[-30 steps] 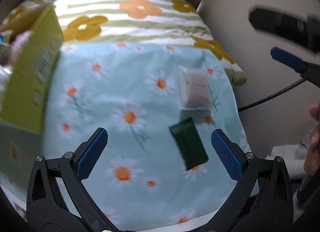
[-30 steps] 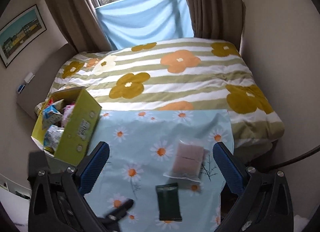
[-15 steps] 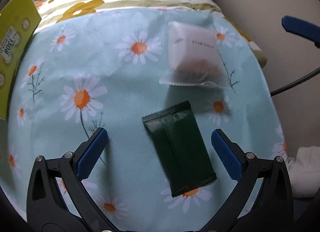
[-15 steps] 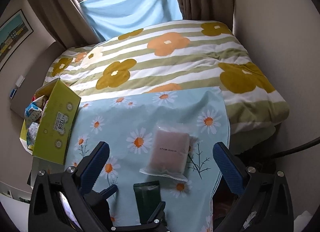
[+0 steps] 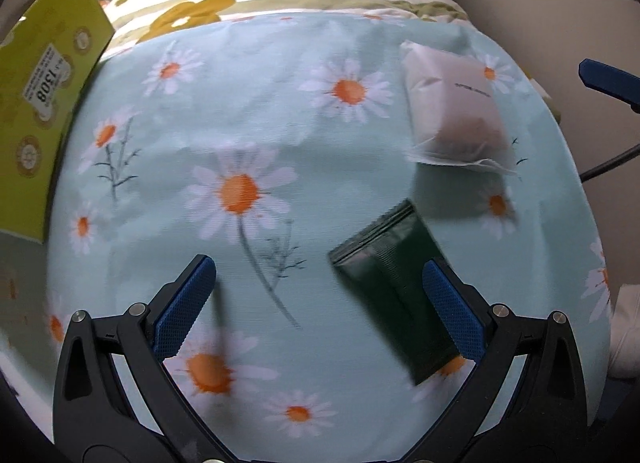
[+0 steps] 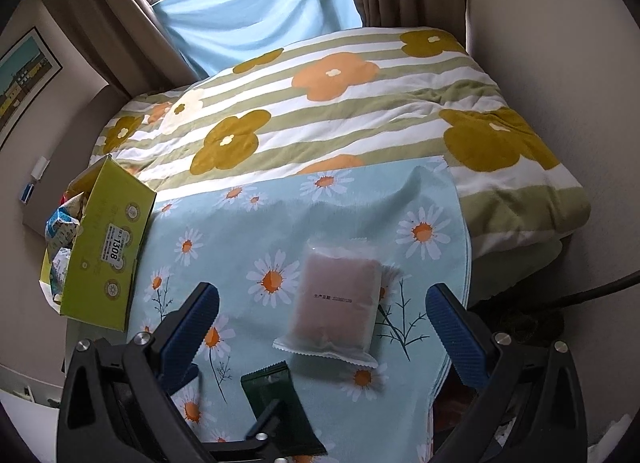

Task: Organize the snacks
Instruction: 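Grasp the dark green packet with left gripper while right grasps the white pastry pack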

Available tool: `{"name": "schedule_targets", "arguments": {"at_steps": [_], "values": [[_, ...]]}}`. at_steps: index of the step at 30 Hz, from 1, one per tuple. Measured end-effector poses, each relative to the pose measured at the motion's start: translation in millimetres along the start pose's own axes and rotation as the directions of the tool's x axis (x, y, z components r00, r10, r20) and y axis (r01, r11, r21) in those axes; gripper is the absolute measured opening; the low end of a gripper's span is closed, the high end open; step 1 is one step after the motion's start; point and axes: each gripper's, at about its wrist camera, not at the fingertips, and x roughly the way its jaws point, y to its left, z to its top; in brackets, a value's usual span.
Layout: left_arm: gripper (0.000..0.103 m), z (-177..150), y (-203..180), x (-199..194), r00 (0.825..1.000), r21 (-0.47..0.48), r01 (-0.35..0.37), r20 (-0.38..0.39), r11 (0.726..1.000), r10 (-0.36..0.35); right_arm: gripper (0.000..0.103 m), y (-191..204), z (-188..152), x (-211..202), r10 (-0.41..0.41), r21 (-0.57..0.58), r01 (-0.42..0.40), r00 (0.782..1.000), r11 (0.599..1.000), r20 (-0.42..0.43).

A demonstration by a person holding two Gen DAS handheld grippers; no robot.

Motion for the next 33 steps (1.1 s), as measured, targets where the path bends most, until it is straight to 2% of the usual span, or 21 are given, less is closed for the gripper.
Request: {"name": "schedule_targets", "arguments": {"at_steps": [6, 12, 16, 22, 27, 29, 33], "values": [[0.102, 3.8, -8.8, -2.4, 0.997, -0.058, 0.063, -0.038, 0.996, -0.065, 0.103, -0.5, 0.0, 5.0, 0.012, 0.009, -0.012, 1.0, 1.0, -0.005], [0.102, -4.3, -36.1, 7.1, 0.999, 0.029, -0.009, -0.04, 1.0, 0.01, 0.103, -0.3, 0.1, 5.7, 0.016, 0.012, -0.016, 1.0, 1.0, -0.001], [0.102, -8.8, -19.2, 6.2, 0.998, 0.009, -0.041, -0.054, 0.999, 0.042, 0.103, -0.4, 0.7, 6.3, 0.025, 0.012, -0.025, 1.0, 1.0, 0.0], [0.102, -13.0, 29.0, 0.3, 0.992, -0.038, -0.085, -0.094, 0.996, 0.081, 0.103, -1.4, -0.9, 9.7, 0.045, 0.02, -0.045, 0.999, 0.999, -0.009], [0.093, -15.7, 44.9, -4.0, 0.991, -0.058, -0.08, -0.113, 0.995, 0.073, 0.103, -0.4, -2.6, 12.1, 0.06, 0.024, -0.059, 0.998, 0.998, -0.013], [0.086, -13.9, 42.0, -4.6, 0.992, -0.039, -0.07, -0.112, 0.997, 0.065, 0.103, 0.1, -2.7, 12.8, 0.065, 0.027, -0.064, 0.998, 0.998, -0.017], [0.081, -6.7, 36.9, -3.9, 0.993, 0.014, -0.044, -0.113, 0.999, 0.045, 0.103, 2.1, -3.7, 13.9, 0.054, 0.023, -0.054, 0.998, 0.998, -0.026]]}}
